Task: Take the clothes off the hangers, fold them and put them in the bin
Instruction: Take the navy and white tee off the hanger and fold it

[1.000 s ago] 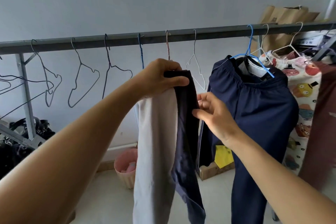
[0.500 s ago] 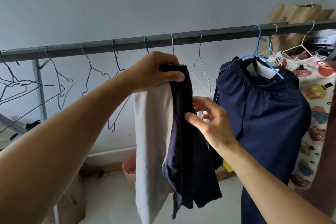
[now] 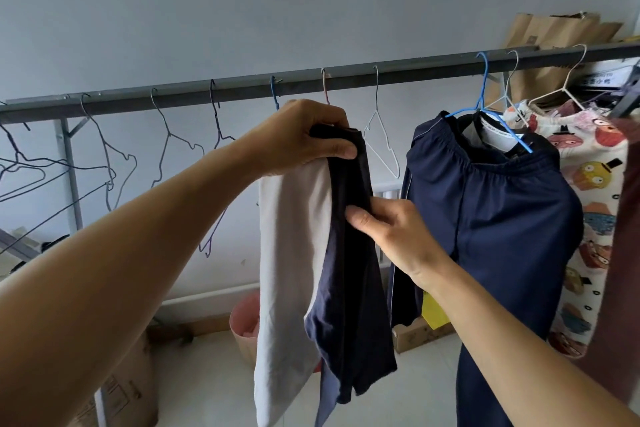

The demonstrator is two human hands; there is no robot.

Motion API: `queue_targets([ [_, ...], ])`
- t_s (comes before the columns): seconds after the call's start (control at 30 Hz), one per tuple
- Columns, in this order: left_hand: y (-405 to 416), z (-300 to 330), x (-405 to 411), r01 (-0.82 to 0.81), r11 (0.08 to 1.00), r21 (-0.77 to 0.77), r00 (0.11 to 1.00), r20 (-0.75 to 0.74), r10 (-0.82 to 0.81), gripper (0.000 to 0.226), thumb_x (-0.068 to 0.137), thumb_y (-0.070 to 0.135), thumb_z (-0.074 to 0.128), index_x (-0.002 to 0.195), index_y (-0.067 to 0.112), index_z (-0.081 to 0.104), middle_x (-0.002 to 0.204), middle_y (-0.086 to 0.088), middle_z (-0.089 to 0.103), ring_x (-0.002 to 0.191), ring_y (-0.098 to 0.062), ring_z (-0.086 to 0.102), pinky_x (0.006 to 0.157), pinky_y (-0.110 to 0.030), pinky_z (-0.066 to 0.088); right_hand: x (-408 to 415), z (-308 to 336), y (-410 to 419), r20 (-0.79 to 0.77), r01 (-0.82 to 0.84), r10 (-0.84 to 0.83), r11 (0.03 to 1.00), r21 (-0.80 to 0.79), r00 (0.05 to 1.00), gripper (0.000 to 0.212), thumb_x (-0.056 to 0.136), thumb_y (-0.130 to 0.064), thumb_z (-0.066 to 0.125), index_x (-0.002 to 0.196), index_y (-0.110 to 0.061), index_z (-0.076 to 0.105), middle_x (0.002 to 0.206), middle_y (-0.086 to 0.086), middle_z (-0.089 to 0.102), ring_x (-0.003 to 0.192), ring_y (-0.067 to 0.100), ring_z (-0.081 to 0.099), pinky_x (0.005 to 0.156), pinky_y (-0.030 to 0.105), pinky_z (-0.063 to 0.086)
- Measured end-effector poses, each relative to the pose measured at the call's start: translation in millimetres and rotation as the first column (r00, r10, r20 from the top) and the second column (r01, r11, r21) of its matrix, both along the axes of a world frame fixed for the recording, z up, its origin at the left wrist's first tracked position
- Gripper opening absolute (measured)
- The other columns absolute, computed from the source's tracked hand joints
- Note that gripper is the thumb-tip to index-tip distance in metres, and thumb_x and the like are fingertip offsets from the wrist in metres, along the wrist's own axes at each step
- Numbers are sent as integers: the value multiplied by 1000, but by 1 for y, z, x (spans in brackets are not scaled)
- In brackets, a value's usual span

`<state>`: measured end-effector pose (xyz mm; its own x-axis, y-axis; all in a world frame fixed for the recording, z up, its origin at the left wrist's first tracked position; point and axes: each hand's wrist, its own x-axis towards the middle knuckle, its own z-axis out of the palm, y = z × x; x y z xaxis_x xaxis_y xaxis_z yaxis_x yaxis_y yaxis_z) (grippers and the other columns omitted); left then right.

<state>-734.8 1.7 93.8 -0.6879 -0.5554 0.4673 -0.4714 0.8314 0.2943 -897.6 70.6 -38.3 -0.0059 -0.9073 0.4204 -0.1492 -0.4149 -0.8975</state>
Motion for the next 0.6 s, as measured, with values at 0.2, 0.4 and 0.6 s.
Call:
queue_targets([
  [0.2,-10,6,10,-3,1000,-22,999,-36,2,17,85,26,76,84,11,69,75,-13,62,65,-9,47,61,-27,39,-16,-31,-1,-160,-18,35,994,109,987,12,91,-16,67,84,-12,76,84,-16,72,86,-1,68,81,18,49],
  [0.4,-18,-11,21,-40,999,7,997,-67,41,19,85,27,76,84,9,69,71,-9,61,62,-9,46,58,-20,37,-20,-65,1,-225,10,39,977,214,973,23,90,-16,68,71,-29,73,80,-22,67,84,-4,63,82,21,42],
  [0.6,-14,-7,17,-35,999,26,994,-102,38,11,85,24,76,79,19,68,65,2,57,60,-6,45,57,-20,37,1,-79,-10,-196,72,-28,973,221,980,7,85,-24,74,89,-30,75,108,-5,63,100,7,63,87,18,49],
])
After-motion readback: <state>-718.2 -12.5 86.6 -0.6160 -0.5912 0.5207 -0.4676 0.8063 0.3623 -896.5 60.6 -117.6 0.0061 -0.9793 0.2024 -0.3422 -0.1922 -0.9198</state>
